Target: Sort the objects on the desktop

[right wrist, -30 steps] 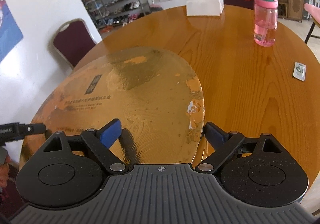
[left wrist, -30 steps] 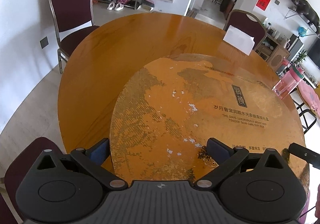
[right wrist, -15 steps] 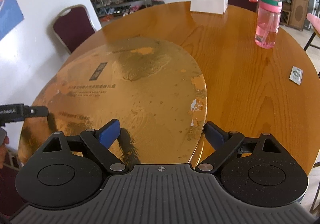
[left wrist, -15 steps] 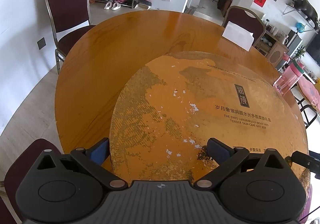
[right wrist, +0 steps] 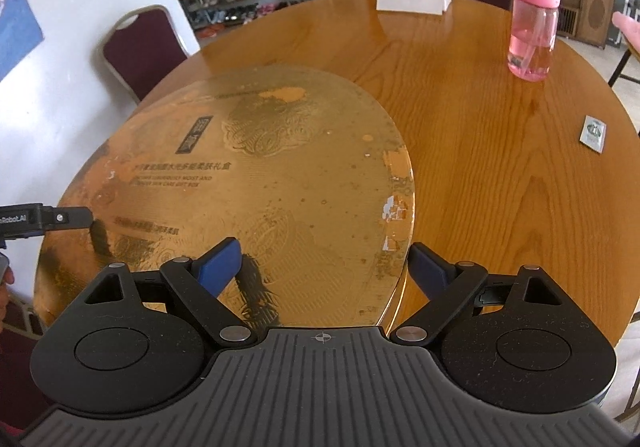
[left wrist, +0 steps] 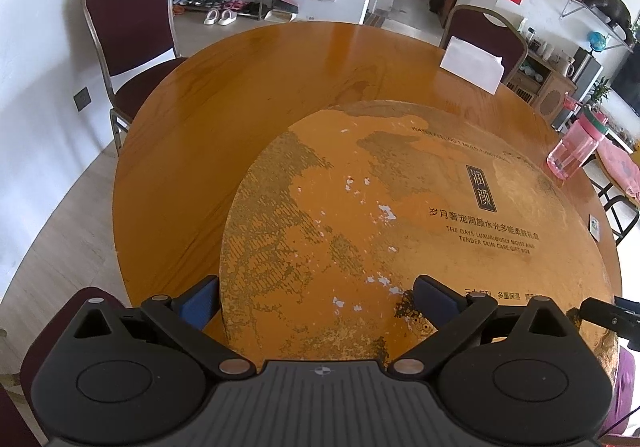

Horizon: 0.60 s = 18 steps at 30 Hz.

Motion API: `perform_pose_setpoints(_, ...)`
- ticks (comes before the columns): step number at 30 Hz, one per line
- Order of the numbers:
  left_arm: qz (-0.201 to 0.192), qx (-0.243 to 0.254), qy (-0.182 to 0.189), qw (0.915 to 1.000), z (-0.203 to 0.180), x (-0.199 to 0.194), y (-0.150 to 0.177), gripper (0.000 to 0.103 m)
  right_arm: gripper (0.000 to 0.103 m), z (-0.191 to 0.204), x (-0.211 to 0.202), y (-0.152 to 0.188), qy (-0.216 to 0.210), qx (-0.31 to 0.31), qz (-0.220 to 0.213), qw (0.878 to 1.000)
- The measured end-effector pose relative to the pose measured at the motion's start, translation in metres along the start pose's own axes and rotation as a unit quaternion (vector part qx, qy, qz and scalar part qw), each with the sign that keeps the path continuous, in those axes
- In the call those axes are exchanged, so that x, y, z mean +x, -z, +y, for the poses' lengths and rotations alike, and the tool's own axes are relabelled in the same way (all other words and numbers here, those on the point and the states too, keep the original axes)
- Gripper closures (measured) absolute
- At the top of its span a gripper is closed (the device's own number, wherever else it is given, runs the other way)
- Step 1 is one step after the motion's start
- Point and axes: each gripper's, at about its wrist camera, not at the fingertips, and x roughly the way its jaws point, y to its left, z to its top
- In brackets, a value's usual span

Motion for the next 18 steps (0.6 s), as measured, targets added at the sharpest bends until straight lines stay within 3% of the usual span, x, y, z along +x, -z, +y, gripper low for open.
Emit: perform_pose_setpoints(18, 0.001, 0.025, -0.015, 0.9996, -0.0047, 0.0011, 0.0006, 0.004, 0.011, -0.0035, 0.0064, 0.0, 0.006, 0.033, 0.007, 0.999)
